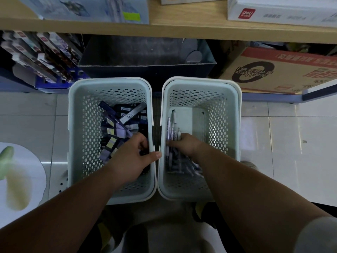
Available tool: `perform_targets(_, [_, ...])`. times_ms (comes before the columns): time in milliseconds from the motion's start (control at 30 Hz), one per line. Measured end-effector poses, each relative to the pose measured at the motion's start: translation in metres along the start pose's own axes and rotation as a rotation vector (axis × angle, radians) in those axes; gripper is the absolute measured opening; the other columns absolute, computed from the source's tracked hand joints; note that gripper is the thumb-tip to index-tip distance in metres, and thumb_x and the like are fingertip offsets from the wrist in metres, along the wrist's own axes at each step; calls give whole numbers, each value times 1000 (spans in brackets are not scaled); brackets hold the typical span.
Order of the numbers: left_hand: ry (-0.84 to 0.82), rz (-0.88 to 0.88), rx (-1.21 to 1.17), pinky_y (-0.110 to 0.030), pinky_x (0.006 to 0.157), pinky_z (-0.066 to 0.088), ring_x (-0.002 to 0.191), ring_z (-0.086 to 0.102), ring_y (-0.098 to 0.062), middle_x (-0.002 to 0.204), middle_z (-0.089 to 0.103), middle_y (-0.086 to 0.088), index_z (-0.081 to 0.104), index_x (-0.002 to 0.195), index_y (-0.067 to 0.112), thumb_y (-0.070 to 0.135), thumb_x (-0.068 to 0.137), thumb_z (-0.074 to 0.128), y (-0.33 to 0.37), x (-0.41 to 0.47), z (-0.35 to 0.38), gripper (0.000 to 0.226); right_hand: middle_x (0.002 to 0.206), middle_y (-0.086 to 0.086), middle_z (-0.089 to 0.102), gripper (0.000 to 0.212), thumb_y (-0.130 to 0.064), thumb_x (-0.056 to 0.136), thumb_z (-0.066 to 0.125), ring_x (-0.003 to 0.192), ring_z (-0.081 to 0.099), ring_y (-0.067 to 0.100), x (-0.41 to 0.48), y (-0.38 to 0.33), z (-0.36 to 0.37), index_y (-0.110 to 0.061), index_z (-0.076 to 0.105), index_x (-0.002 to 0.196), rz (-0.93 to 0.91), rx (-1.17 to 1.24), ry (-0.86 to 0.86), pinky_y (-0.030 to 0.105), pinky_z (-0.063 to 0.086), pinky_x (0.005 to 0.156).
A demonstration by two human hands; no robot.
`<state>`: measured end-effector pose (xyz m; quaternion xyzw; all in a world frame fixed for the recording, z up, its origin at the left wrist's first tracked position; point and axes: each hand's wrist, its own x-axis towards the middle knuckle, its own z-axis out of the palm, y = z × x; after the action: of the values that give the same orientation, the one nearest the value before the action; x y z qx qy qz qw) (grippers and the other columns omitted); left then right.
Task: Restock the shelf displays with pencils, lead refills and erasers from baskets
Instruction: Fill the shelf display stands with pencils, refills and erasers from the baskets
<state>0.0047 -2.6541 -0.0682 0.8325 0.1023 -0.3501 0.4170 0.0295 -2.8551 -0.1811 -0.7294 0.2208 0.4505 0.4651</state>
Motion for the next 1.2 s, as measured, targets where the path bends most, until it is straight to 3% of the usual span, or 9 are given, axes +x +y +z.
perform_targets(233, [0, 15, -9, -25, 57, 45, 57, 55, 2, 85, 63, 2, 54, 88, 19, 39, 86, 75, -4, 2, 1, 29, 107, 3, 76, 34, -28, 85, 78, 101, 72, 22, -3, -1, -1, -17, 72, 117, -53, 95, -71, 42, 56, 94])
perform_targets(333, [-7, 8, -20, -23, 56, 43, 57, 55, 5, 83, 62, 3, 53, 88, 18, 38, 87, 74, -3, 2, 1, 29, 107, 9, 76, 25, -19, 90, 72, 100, 72, 26, -8, -3, 1, -12, 71, 114, -95, 149, -56, 31, 59, 82])
perform_targets(500, [-7, 22, -12, -20, 56, 41, 60, 56, 7, 85, 62, 3, 54, 89, 18, 35, 87, 74, -2, 2, 1, 27, 95, 18, 75, 22, -20, 92, 66, 83, 71, 27, -17, -9, 5, -5, 71, 106, -138, 111, 8, 34, 58, 78])
perform_targets(767, [5, 32, 2, -26, 58, 43, 58, 57, 3, 77, 63, 5, 55, 86, 19, 37, 84, 77, -4, 2, 0, 29, 67, 4, 60, 13, -19, 93, 62, 59, 53, 16, -41, -21, -14, -11, 60, 83, -134, 39, -18, 21, 42, 53])
perform_targets(833, [11, 33, 11, -32, 64, 49, 67, 62, -3, 79, 65, 4, 56, 86, 17, 38, 83, 78, -2, 1, -1, 31, 70, 9, 65, 14, -21, 92, 62, 62, 57, 21, -51, -23, -24, -9, 61, 85, -125, 24, -53, 25, 45, 57])
perform_targets(900, [14, 10, 1, -36, 72, 53, 76, 65, -13, 83, 67, 2, 57, 88, 16, 38, 81, 80, 1, 0, -3, 33, 74, 17, 68, 20, -22, 88, 63, 67, 57, 27, -60, -25, -30, -2, 64, 89, -135, -3, -93, 38, 45, 63])
perform_targets(1000, [34, -43, -46, -36, 73, 55, 79, 65, -14, 90, 67, 3, 58, 94, 19, 30, 77, 85, 11, -2, -8, 34, 72, 16, 67, 26, -19, 88, 62, 67, 60, 26, -74, -30, -35, 8, 64, 88, -187, -101, -143, 40, 49, 65])
perform_targets(1100, [202, -27, -164, -30, 63, 53, 78, 63, -13, 99, 63, 6, 58, 100, 26, 31, 79, 84, 33, -3, -17, 33, 68, 6, 67, 10, -10, 91, 60, 64, 64, 14, -89, -43, -40, -3, 63, 84, -281, -137, -160, 30, 53, 65])
perform_targets(1200, [371, 11, -264, -26, 62, 49, 81, 65, -13, 93, 65, 6, 63, 97, 23, 38, 87, 74, 60, -2, -30, 21, 77, 11, 69, 7, -9, 90, 62, 72, 67, 18, -102, -55, -49, -2, 62, 88, -366, -193, -173, 42, 58, 77])
